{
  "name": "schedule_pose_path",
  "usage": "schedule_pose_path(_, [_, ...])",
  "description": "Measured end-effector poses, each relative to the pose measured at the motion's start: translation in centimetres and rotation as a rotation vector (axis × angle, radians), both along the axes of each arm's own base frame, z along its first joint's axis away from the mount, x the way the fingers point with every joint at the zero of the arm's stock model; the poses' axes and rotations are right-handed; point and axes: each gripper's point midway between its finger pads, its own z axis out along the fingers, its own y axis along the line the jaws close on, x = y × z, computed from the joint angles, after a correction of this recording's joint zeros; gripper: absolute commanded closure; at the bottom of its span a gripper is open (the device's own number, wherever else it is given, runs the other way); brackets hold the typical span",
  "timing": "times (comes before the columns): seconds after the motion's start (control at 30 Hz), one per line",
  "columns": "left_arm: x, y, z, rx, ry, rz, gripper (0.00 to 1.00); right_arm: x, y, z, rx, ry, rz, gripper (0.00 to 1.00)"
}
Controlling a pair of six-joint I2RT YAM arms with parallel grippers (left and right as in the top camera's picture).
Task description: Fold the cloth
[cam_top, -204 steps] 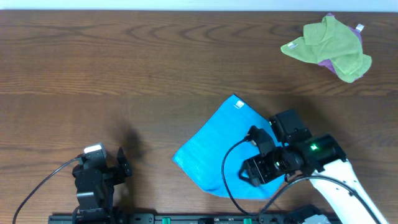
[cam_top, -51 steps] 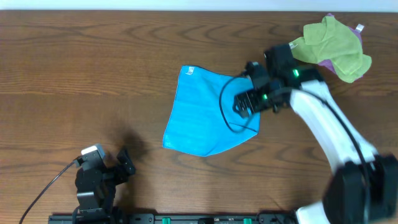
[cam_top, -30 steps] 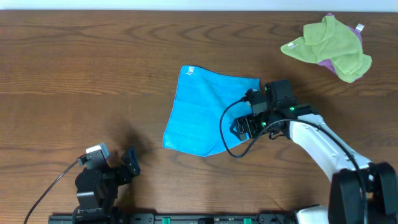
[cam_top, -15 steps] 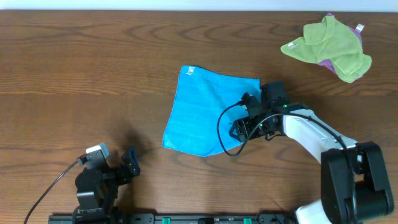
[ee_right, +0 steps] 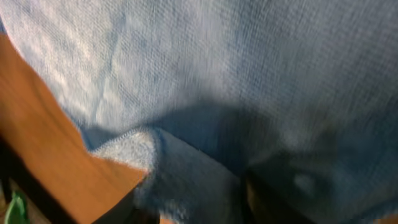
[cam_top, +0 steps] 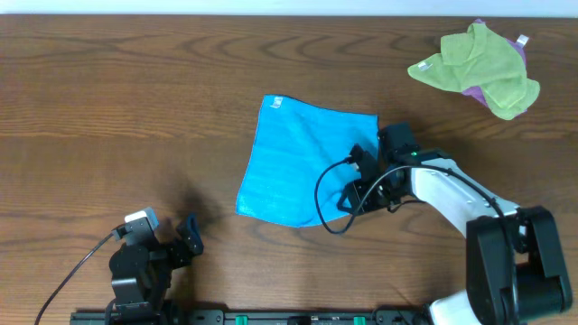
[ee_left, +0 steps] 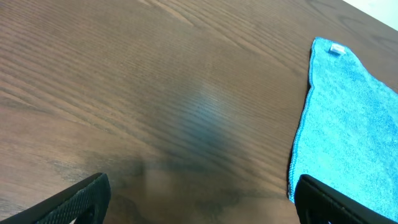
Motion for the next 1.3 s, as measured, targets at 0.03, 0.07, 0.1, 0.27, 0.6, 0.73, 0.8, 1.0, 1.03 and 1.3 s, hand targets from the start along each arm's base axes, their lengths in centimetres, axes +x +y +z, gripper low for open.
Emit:
schedule_pose_path(0.03, [0.0, 0.0, 0.0, 0.000, 0.000, 0.000, 0.05, -0.3, 0.0, 0.2, -0.001, 0.007, 0.003, 0.58])
schedule_pose_path(0.07, [0.0, 0.0, 0.0, 0.000, 0.000, 0.000, 0.05, -0.5, -0.1, 0.4, -0.002, 0.011, 0.007, 0.58])
schedule_pose_path(0.1, [0.0, 0.0, 0.0, 0.000, 0.000, 0.000, 0.05, -0.7, -0.1, 0.7, -0.002, 0.010, 0.009, 0.57])
schedule_pose_path(0.27, [0.0, 0.0, 0.0, 0.000, 0.000, 0.000, 0.05, -1.8, -0.7, 2.5, -0.019, 0.004, 0.015, 0.53])
schedule_pose_path(0.6, [0.0, 0.0, 0.0, 0.000, 0.000, 0.000, 0.05, -4.9, -1.9, 3.7, -0.074, 0.089, 0.013, 0.53])
schedule_pose_path(0.73, [-0.1, -0.2, -0.2, -0.005, 0.008, -0.007, 0.04, -4.7, -1.9, 4.2, -0.071, 0.072, 0.000, 0.54])
schedule_pose_path(0.8, [-0.2, -0.6, -0.2, -0.020, 0.012, -0.029, 0.04, -4.3, -1.9, 4.9, -0.064, 0.025, -0.005, 0.52])
schedule_pose_path(1.0, [-2.2, -1.8, -1.0, -0.066, 0.136, -0.081, 0.04, -2.9, -2.1, 9.9, -0.032, -0.218, -0.055, 0.43])
schedule_pose_path(1.03, [-2.6, -1.9, -1.0, -0.071, 0.168, -0.084, 0.04, -2.9, -2.2, 10.7, -0.029, -0.254, -0.066, 0.42])
schedule_pose_path(1.3, [-1.7, -3.6, 6.7, -0.151, 0.285, -0.160, 0.04, -4.6, -3.1, 14.2, -0.001, -0.365, -0.170, 0.18])
